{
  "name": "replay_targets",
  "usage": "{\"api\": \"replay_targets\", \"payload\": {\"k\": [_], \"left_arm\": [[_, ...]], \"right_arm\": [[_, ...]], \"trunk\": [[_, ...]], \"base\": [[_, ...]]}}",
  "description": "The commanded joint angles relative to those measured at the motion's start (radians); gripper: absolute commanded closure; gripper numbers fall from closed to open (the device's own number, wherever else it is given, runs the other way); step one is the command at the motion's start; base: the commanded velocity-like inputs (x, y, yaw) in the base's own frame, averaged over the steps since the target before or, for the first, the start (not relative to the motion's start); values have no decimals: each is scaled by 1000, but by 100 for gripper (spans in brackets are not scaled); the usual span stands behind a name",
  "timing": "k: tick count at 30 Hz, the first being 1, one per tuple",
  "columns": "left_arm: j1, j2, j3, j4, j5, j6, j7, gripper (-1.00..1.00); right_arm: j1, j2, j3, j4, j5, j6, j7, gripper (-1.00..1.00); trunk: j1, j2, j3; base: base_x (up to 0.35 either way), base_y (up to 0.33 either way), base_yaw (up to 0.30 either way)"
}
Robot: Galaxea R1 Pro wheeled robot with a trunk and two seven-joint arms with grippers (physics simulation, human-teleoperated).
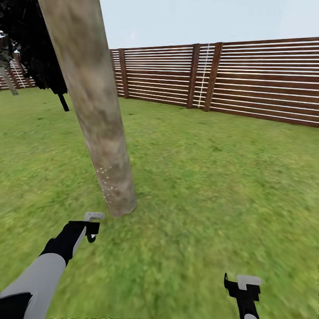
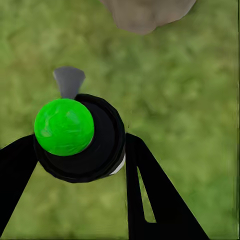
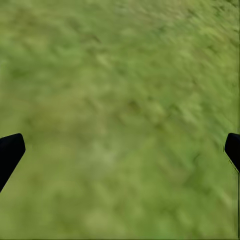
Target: In the garden, pick up the pesticide atomizer on the floor and spray pesticide onto both trees until each tree trunk is fully covered.
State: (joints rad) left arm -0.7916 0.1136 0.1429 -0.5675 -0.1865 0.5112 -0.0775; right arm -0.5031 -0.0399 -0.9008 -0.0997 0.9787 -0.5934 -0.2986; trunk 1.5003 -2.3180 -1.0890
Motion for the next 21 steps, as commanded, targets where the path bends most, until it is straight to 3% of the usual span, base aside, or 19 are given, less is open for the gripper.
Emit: {"api": "replay_targets", "payload": {"k": [1, 21], "left_arm": [[0, 0, 0, 0, 0, 0, 0, 100], [0, 4, 3, 0, 1, 1, 1, 100]], "right_arm": [[0, 0, 0, 0, 0, 0, 0, -100], [0, -2, -1, -2, 0, 0, -1, -100]], "trunk": [[0, 0, 0], [0, 0, 0]], "base": [[0, -277, 48], [39, -277, 3]]}}
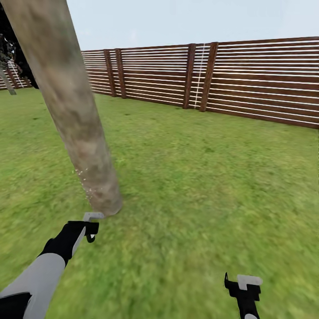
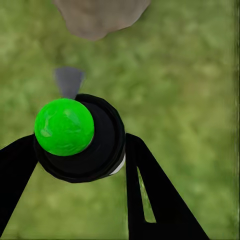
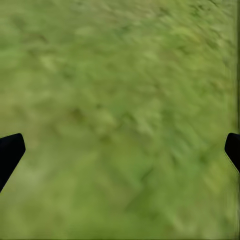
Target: In the garden, pick up the pesticide atomizer on the floor and spray pesticide onto both trees until each tree trunk is fully covered.
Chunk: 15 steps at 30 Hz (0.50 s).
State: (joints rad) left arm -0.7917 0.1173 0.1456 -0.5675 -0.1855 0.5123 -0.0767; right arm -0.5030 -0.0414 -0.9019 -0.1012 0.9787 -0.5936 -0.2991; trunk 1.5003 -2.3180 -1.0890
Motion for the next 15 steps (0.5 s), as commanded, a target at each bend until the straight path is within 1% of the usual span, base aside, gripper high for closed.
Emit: {"api": "replay_targets", "payload": {"k": [1, 3, 7, 10, 13, 15], "left_arm": [[0, 0, 0, 0, 0, 0, 0, 100], [0, 1, 1, 0, 0, 0, 0, 100], [0, 6, 3, 0, 0, 1, 0, 100], [0, 11, 4, 19, -1, 10, 0, 100], [0, 12, 3, 27, -3, 42, 0, 100], [0, 12, 3, 28, -4, 49, 0, 100]], "right_arm": [[0, 0, 0, 0, 0, 0, 0, -100], [0, 0, 0, 0, 0, 0, 0, -100], [0, 0, 0, 0, 0, 0, 0, -100], [0, 0, 0, 0, 0, 0, 0, -100], [0, 0, 0, 0, 0, 0, 0, -100], [0, 0, 0, 0, 0, 0, 0, -100]], "trunk": [[0, 0, 0], [0, 0, 0], [0, 0, 0], [0, 0, 0], [0, 0, 0], [0, 0, 0]], "base": [[0, -277, 65], [0, -277, 160], [12, -277, 265], [87, -277, 277], [121, -276, 277], [147, -268, 277]]}}
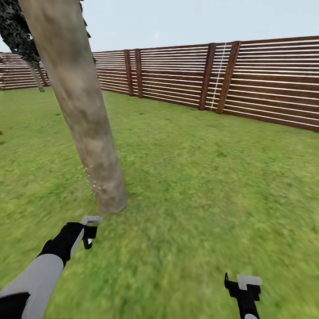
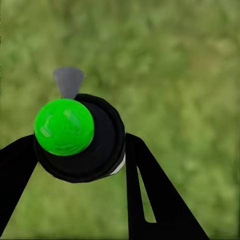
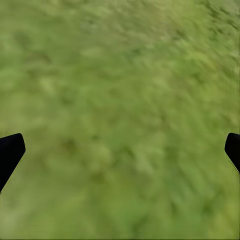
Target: In the garden, pick up the pesticide atomizer on the floor and spray pesticide onto both trees until each tree trunk is fully covered.
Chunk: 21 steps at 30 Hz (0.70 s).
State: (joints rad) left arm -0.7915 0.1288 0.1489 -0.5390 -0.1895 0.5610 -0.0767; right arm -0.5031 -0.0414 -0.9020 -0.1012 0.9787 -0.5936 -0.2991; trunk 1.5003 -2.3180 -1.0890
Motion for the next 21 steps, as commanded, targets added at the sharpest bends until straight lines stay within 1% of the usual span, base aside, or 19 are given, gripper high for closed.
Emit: {"api": "replay_targets", "payload": {"k": [1, 5, 11, 17, 21], "left_arm": [[0, 0, 0, 0, -1, 1, 0, 100], [0, 0, 0, 0, -1, 1, 0, 100], [0, -2, 0, -1, -1, 0, 0, 100], [0, -2, 0, -1, -1, 0, 0, 100], [0, -2, 0, -1, -1, 0, 0, 100]], "right_arm": [[0, 0, 0, 0, 0, 0, 0, -100], [0, 0, 0, 0, 0, 0, 0, -100], [0, 0, 0, 0, 0, 0, 0, -100], [0, 0, 0, 0, 0, 0, 0, -100], [0, 0, 0, 0, 0, 0, 0, -100]], "trunk": [[0, 0, 0], [0, 0, 0], [0, 0, 0], [0, 0, 0], [0, 0, 0]], "base": [[159, -259, 277], [180, -241, 244], [151, -247, 22], [21, -274, 19], [0, -278, 153]]}}
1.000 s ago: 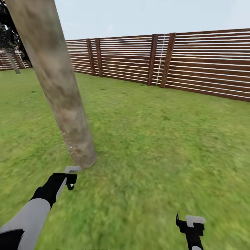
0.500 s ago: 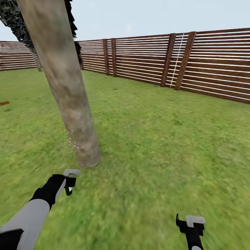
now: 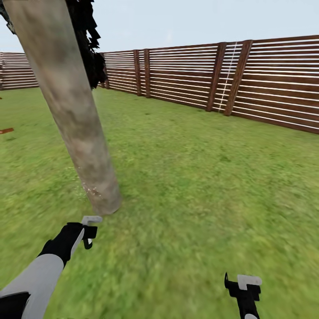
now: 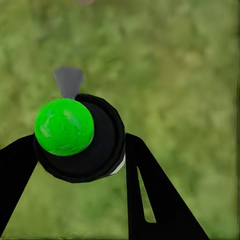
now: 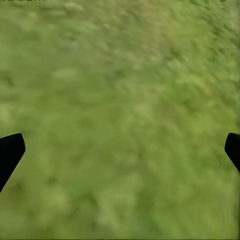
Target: In the garden, pick up the pesticide atomizer on the floor and spray pesticide onto both trees until each tree trunk is fully covered.
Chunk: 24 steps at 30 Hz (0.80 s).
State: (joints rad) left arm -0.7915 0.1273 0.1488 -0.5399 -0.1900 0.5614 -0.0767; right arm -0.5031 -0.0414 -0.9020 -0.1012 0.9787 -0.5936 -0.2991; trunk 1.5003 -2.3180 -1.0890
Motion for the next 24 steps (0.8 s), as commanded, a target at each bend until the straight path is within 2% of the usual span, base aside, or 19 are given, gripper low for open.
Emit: {"api": "replay_targets", "payload": {"k": [1, 5, 9, 10, 14, 17, 20, 24], "left_arm": [[0, 0, 1, 0, 0, 0, 0, 100], [0, 4, 2, 1, 1, 1, 0, 100], [-2, 0, 3, 38, 6, 4, -3, 100], [-3, -1, 2, 41, 6, 19, -2, 100], [-20, -9, -4, 29, 0, 175, 0, 100], [-28, -12, -4, -3, -2, 188, 3, 100], [-34, -3, -1, -23, -3, 191, 4, 100], [-35, -1, -1, -28, -3, 192, 5, 100]], "right_arm": [[0, 0, 0, 0, 0, 0, 0, -100], [0, 0, 0, 0, 0, 0, 0, -100], [0, -1, 0, -1, -1, 0, -1, -100], [0, -1, 0, -1, -1, 0, 0, -100], [1, -3, 0, -1, 0, 0, 0, -100], [1, -4, -1, -2, -1, -1, -1, -100], [4, -5, -1, -2, 0, -1, -1, -100], [6, -3, 0, -2, 0, -2, 0, -100]], "trunk": [[0, 0, 0], [0, 0, 0], [0, 0, 0], [0, 0, 0], [0, 0, 0], [0, 0, 0], [0, 0, 0], [0, 0, 0]], "base": [[0, -278, 227], [4, -278, 248], [113, -272, 201], [151, -266, 52], [166, -257, 12], [200, -230, 1], [161, -237, 0], [-110, -226, 21]]}}
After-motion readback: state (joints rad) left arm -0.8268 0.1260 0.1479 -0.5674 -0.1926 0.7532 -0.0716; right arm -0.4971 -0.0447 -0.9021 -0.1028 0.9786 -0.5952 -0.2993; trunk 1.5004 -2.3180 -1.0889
